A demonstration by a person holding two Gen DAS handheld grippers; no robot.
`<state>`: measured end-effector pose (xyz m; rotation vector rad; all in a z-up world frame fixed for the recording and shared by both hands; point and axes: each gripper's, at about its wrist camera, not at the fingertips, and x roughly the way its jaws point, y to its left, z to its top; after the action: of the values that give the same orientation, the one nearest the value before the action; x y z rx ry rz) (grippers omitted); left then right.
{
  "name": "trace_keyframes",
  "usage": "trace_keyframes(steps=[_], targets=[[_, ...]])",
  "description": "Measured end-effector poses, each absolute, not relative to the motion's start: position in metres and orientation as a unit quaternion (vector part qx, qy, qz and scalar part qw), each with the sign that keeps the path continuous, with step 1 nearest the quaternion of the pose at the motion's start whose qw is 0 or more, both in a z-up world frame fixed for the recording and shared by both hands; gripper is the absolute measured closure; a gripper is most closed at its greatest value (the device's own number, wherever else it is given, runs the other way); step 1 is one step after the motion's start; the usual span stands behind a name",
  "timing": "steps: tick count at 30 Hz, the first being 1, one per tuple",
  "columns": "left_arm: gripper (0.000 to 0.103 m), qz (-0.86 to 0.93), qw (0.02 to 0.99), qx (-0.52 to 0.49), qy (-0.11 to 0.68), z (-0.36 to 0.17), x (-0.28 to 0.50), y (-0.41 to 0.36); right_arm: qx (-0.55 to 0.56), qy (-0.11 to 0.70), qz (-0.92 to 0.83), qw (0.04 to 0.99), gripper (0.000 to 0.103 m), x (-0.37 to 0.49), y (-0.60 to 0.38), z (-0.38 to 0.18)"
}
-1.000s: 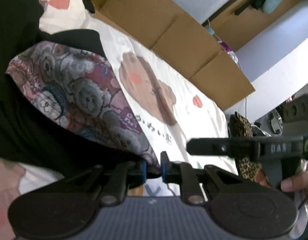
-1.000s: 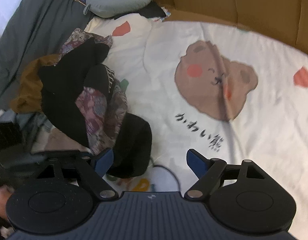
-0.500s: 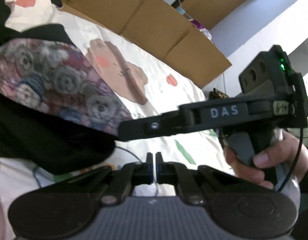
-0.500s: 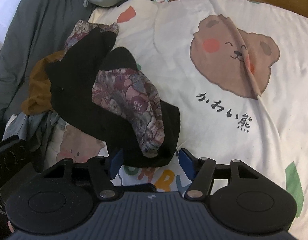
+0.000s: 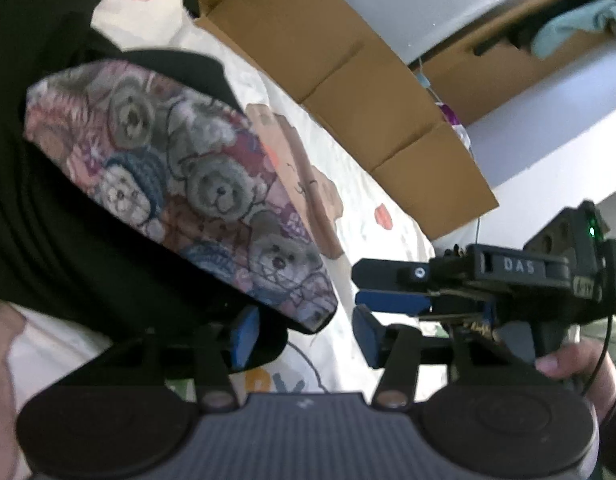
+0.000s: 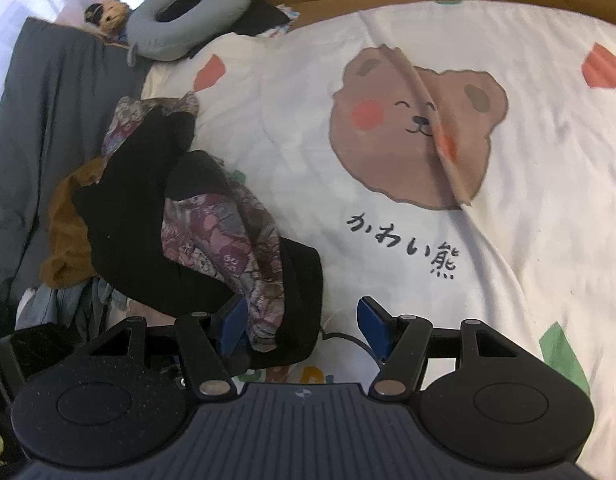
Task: Fold clothes
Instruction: 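Grasp the black garment's bear-print edge with the right tool while the left tool holds it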
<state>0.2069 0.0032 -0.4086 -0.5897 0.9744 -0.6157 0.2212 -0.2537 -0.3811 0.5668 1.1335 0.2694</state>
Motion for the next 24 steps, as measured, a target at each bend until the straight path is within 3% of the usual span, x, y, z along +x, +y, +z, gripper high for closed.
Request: trace_keyframes(steps=[4,6,8,19,24], targets=[[0.062,-0.299,0.79,-0.297,0.445,-0.414,0.208,0.0,0.283,0.533,0.12,0.789,0.038,0.22,-0.257,-0.387],[0.085,-0.303,0.789,-0.3,0.443,-0.416,0.208,-0.001,0.296,0.535,0.117,0.783,0.038,0.22,-0.258,-0.39],[0.099,-0.306,0.788,-0.299,0.442,-0.416,0.207,-0.003,0.314,0.536,0.115,0.775,0.039,0.22,-0.259,-0.393],[0.103,-0.334,0.776,-0.31,0.436,-0.411,0.198,-0.019,0.412,0.555,0.112,0.714,0.051,0.216,-0.26,-0.417],[0.103,-0.35,0.774,-0.298,0.436,-0.409,0.195,-0.032,0.452,0.562,0.117,0.683,0.066,0.214,-0.258,-0.427]])
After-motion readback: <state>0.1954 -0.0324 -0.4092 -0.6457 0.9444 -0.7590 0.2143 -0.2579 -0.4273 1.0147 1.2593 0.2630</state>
